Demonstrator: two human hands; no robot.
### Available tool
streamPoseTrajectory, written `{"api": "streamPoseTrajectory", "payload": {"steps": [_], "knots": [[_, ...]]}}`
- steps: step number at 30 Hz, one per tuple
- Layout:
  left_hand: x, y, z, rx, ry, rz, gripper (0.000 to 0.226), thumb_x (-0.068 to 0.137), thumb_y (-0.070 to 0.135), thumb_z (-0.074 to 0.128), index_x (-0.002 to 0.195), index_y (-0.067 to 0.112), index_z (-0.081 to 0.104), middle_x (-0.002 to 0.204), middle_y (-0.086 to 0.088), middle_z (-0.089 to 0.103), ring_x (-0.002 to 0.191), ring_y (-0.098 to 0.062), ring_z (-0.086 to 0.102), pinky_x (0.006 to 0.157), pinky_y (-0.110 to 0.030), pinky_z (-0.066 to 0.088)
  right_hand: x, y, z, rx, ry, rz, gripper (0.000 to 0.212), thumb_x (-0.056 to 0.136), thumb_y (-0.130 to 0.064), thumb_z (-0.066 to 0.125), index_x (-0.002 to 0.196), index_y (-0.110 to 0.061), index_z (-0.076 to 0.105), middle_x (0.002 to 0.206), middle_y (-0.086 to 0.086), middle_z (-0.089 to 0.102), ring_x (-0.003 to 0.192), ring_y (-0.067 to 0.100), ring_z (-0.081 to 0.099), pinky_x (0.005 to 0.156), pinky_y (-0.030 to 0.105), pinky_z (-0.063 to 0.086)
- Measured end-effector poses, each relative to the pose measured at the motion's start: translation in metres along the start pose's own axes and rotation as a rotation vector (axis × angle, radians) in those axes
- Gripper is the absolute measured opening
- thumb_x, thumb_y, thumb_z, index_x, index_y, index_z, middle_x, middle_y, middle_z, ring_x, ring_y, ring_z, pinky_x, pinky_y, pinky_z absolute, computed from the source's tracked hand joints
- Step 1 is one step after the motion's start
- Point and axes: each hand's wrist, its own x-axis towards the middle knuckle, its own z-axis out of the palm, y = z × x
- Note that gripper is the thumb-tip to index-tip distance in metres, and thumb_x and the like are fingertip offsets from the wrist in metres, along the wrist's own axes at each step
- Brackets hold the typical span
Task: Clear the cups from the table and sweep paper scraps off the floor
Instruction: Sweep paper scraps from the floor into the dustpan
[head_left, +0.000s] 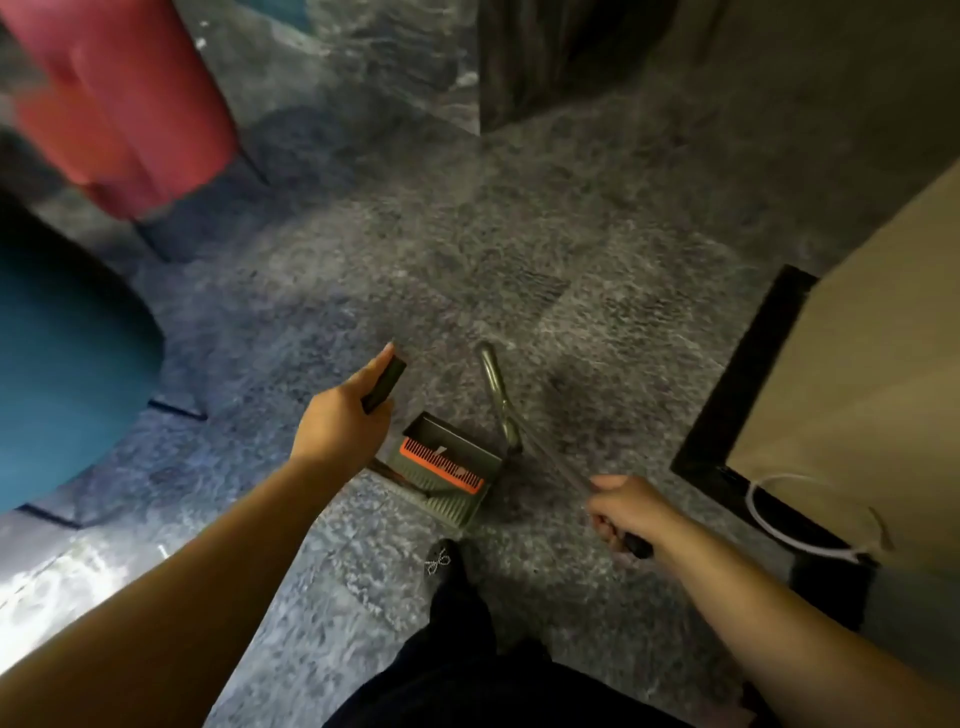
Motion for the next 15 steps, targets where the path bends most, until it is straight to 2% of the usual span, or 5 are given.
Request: {"api": "streamPoseTrajectory", "payload": {"steps": [3,6,11,15], "knots": [[0.022,-0.022,-0.016,-0.015,0.047,-0.073,0.066,0.095,0.026,0.061,0.142,0.058,0.028,0.083,0.005,0.061,0.052,-0.017,0.058,0.044,-0.033,0.045,0.021,-0.043,0.020,-0.017,-0.028,0.002,0.026,0.093,-0.001,0.051,0.116,-0.013,0.056,0.056,0.007,0.050,0.043,0.014,0.044,0.036,0.019,0.033],[0.052,-0.040,-0.031,-0.028,0.077,-0.126,0.066,0.095,0.027,0.061,0.143,0.057,0.029,0.083,0.001,0.064,0.054,-0.018,0.059,0.048,-0.038,0.049,0.039,-0.085,0.039,-0.042,-0.040,-0.011,0.036,0.095,0.000,0.049,0.130,-0.005,0.050,0.058,0.007,0.048,0.043,0.014,0.041,0.035,0.017,0.030],[0.110,-0.065,-0.056,-0.051,0.088,-0.135,0.063,0.095,0.026,0.060,0.144,0.052,0.032,0.080,0.000,0.064,0.057,-0.020,0.059,0.054,-0.044,0.052,0.069,-0.155,0.065,-0.074,-0.036,-0.039,0.036,0.095,0.001,0.048,0.130,-0.004,0.051,0.055,0.007,0.046,0.038,0.011,0.040,0.035,0.016,0.029],[0.157,-0.078,-0.073,-0.072,0.125,-0.151,0.064,0.093,0.024,0.061,0.143,0.054,0.033,0.079,0.002,0.062,0.057,-0.016,0.059,0.052,-0.039,0.051,0.094,-0.204,0.075,-0.077,-0.034,-0.034,0.037,0.095,0.001,0.047,0.132,-0.003,0.049,0.058,0.008,0.047,0.045,0.014,0.040,0.034,0.017,0.028]]}}
